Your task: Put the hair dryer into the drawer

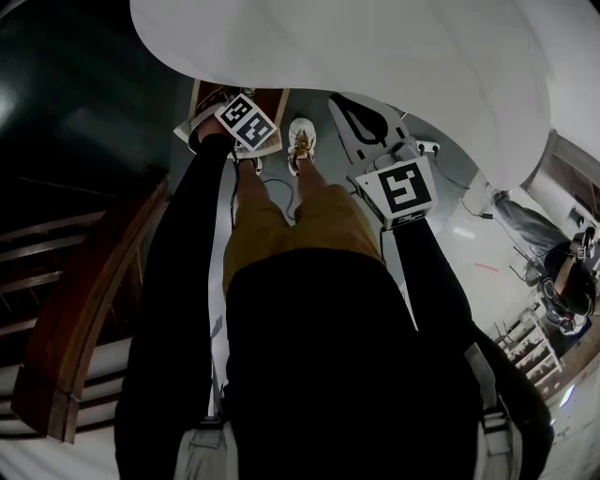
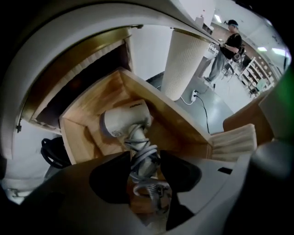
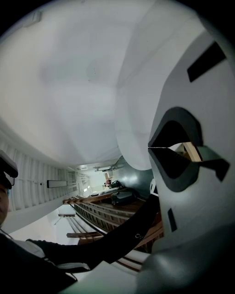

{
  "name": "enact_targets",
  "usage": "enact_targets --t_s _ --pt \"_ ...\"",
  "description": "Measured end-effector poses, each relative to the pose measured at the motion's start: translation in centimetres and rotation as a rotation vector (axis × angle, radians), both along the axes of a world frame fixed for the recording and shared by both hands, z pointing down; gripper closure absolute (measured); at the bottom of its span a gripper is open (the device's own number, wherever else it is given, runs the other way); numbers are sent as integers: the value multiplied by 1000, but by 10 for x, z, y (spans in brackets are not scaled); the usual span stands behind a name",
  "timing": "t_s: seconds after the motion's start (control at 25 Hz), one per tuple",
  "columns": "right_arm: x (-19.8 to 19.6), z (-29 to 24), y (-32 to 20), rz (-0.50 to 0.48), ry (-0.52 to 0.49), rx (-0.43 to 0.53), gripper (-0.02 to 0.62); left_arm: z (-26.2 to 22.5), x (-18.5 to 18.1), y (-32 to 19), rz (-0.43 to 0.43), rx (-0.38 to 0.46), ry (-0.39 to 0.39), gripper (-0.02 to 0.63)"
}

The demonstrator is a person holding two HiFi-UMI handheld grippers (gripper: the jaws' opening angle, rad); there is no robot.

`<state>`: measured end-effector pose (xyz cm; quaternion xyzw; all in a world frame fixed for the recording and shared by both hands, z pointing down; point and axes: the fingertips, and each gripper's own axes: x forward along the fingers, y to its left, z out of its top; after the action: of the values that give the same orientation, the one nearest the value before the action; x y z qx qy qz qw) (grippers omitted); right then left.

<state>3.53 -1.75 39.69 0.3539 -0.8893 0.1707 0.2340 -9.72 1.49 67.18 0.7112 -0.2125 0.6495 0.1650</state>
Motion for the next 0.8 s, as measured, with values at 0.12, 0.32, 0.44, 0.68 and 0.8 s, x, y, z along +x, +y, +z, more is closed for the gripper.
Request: enact_targets --t_s 0.12,0.32,0.44,0.68,0.8 --pt "2 1 0 5 5 3 568 5 -4 9 83 14 -34 385" --pt "2 2 1 3 -1 0 568 3 -3 7 68 8 -30 384" --pt "-1 -2 -1 1 -11 6 568 1 -4 6 67 9 -32 379" --pt "-3 -7 -3 -5 -11 27 568 -7 -5 6 66 22 -29 379" --pt "-5 -13 -5 -9 -22 43 568 -15 -5 3 54 39 -24 379"
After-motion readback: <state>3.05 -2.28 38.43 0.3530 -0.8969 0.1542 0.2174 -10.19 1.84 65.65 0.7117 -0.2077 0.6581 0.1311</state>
